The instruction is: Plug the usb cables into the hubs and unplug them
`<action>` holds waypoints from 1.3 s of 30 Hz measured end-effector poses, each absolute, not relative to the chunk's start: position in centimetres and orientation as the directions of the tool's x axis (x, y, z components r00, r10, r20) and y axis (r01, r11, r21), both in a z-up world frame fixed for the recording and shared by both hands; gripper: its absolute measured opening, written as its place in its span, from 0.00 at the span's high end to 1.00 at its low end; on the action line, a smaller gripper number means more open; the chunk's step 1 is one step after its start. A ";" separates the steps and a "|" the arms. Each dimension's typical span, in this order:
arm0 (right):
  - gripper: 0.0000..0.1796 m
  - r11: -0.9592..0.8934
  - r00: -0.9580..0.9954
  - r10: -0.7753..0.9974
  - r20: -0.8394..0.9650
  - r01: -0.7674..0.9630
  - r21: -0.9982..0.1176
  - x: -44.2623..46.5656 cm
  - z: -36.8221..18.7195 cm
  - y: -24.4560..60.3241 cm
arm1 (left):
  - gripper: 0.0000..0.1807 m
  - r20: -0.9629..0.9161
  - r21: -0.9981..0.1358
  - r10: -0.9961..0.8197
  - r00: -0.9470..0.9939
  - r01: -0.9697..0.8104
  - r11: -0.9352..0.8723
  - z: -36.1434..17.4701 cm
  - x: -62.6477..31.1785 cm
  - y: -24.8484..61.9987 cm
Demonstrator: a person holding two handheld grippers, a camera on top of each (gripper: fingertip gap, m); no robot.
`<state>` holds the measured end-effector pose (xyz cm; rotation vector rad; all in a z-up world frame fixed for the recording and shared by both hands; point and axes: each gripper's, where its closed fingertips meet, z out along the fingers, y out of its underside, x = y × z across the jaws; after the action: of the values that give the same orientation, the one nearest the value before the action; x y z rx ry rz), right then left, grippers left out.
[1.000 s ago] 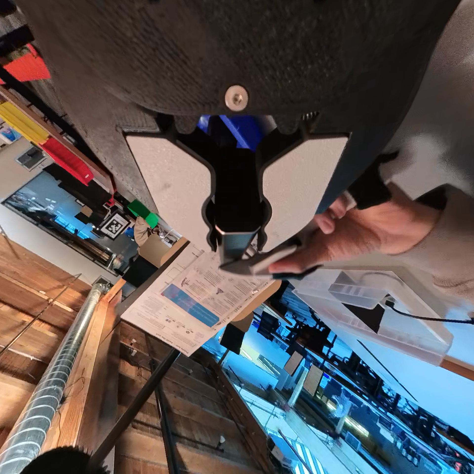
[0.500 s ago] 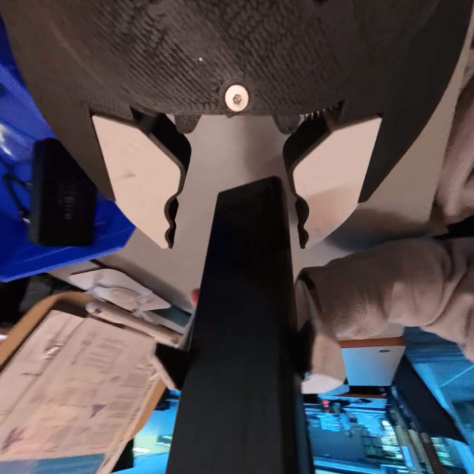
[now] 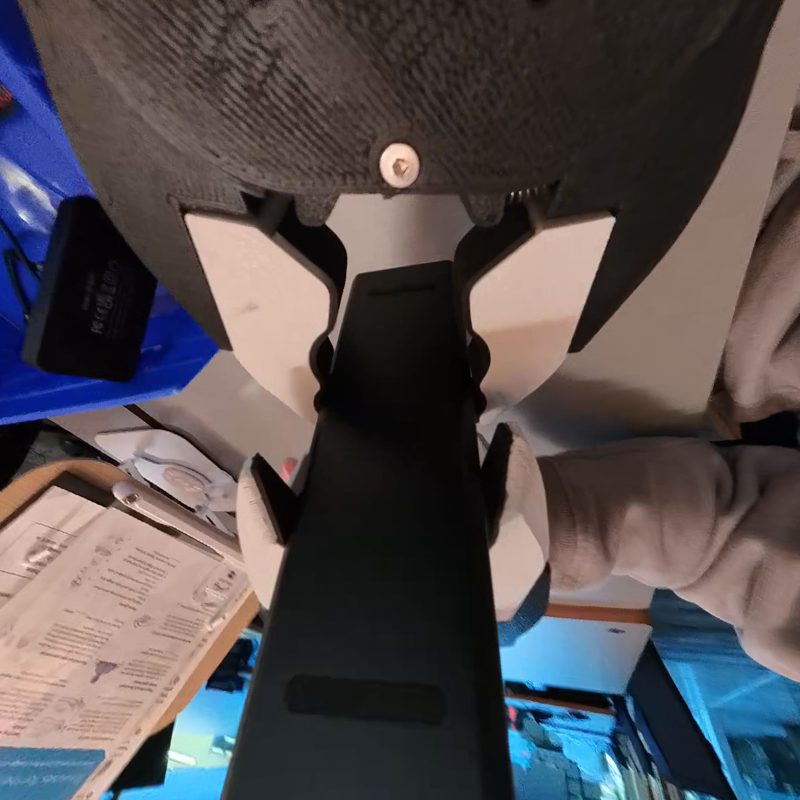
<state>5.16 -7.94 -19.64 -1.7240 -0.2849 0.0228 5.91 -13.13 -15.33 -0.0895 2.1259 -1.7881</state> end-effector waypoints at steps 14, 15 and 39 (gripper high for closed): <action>0.65 -0.316 0.964 0.002 0.268 0.254 -0.914 9.2 -21.8 -8.4 | 0.51 -0.327 -0.920 -0.514 -0.793 0.143 0.365 -14.5 8.5 -11.4; 0.64 -0.319 0.963 0.007 0.270 0.258 -0.912 9.1 -21.9 -8.4 | 0.53 -0.324 -0.917 -0.511 -0.796 0.132 0.375 -14.5 8.4 -11.5; 0.65 -0.273 0.955 0.103 0.276 0.295 -0.916 7.2 -22.0 -7.9 | 0.65 -0.412 -0.852 -0.409 -0.814 0.185 0.489 -15.2 7.0 -13.2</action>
<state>7.16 -7.94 -22.03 -1.8480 -0.2918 -0.1887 6.97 -13.16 -15.21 -0.1835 2.1540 -1.3308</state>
